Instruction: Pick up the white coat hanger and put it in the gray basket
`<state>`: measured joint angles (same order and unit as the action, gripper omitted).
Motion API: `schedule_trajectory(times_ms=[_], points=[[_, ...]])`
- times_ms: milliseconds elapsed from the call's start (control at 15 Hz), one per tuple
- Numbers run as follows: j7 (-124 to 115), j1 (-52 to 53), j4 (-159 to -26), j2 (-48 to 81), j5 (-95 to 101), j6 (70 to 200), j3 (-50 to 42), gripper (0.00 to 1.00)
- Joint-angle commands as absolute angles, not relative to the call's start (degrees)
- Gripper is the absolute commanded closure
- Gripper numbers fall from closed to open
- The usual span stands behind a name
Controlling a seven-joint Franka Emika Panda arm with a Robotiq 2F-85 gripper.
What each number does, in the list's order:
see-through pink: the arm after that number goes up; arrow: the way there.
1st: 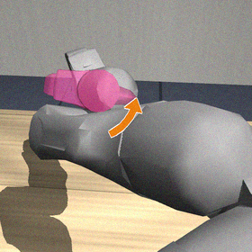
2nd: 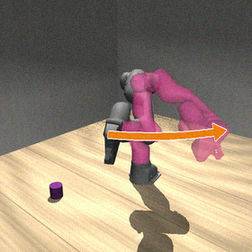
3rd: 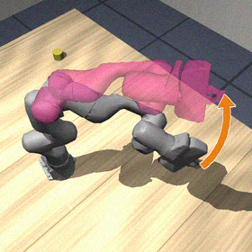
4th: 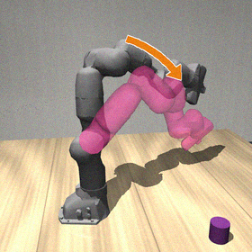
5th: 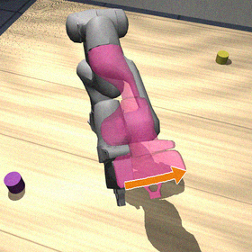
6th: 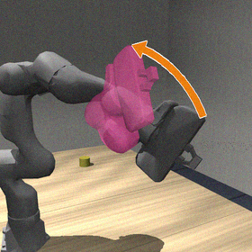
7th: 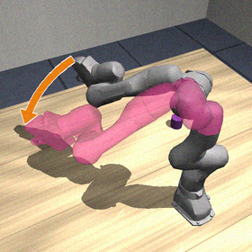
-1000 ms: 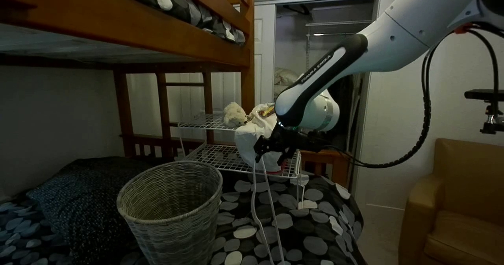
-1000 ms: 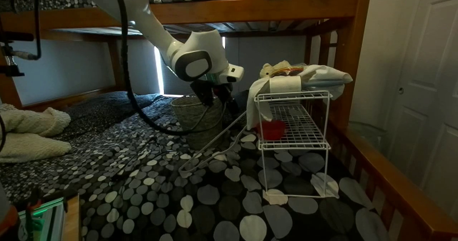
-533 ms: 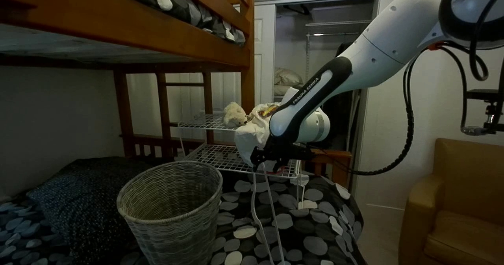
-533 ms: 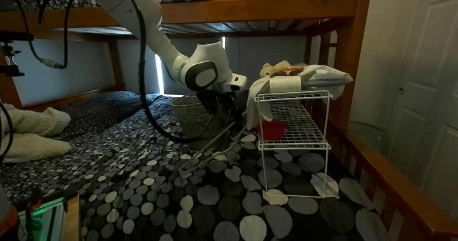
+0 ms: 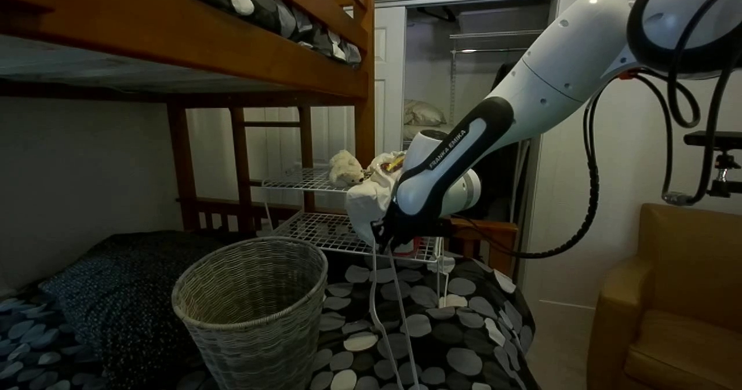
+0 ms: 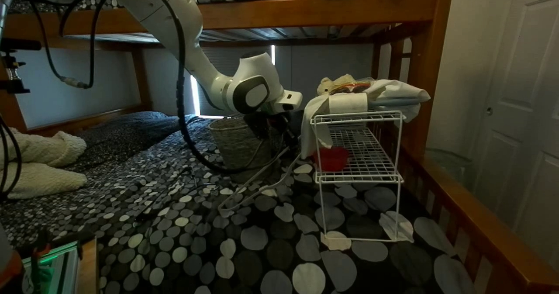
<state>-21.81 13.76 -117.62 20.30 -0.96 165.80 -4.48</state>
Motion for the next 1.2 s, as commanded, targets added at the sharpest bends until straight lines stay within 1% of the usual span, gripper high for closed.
schedule_trajectory(times_ms=[0, 267, 467, 600, 733, 867, 1000, 1133], points=[[-25.1, 16.7, -117.8, 20.1, 2.3, 166.6, -7.6, 1.0], [-19.0, 12.6, -119.0, 16.7, -3.0, 160.6, -0.1, 0.99], [-8.4, 6.6, -118.8, 13.1, -14.6, 154.0, 9.7, 0.99], [-1.8, 4.4, -118.0, 10.6, -22.0, 146.2, 12.7, 0.99], [-0.4, 4.5, -118.1, 7.7, -24.1, 138.7, 11.8, 0.99], [-5.4, 5.5, -120.0, 3.4, -19.3, 139.1, 8.9, 0.99], [-7.6, 5.5, -121.6, -0.9, -15.9, 142.3, 7.2, 0.99], [-6.3, 5.1, -122.3, -5.5, -18.2, 143.6, 6.5, 0.99]])
